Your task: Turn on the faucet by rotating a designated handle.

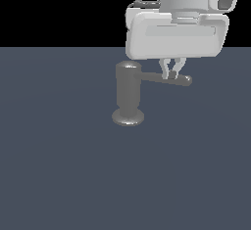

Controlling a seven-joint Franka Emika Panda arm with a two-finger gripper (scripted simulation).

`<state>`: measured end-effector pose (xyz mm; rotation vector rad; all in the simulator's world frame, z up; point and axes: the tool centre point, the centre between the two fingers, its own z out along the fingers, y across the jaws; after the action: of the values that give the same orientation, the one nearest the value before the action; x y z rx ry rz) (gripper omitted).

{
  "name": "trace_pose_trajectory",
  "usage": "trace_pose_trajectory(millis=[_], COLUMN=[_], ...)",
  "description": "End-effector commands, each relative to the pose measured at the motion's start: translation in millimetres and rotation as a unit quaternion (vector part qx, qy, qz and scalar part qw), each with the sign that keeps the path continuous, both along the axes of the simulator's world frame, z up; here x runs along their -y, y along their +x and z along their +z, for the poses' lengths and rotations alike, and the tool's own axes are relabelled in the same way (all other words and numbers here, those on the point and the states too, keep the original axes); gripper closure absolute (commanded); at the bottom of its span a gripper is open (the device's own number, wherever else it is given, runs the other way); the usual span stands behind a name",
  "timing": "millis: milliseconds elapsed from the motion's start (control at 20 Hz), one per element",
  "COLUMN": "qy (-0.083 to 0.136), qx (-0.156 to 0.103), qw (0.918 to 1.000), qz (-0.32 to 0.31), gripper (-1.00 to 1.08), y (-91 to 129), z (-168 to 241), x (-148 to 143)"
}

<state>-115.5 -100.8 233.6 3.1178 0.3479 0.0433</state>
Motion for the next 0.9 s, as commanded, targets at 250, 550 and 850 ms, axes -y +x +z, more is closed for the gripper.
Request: trace_pose_trajectory(millis=[250,550,850], qy=[0.000,0.000,-0.001], qx=[-0.014,-0.014,0.001], qw=[0.9999,0.9999,0.9998], qz=[0.000,0.000,0.018], gripper=[1.08,1.08,1.08], y=[7,17,35], z=[-13,-13,0], x=[29,52,44])
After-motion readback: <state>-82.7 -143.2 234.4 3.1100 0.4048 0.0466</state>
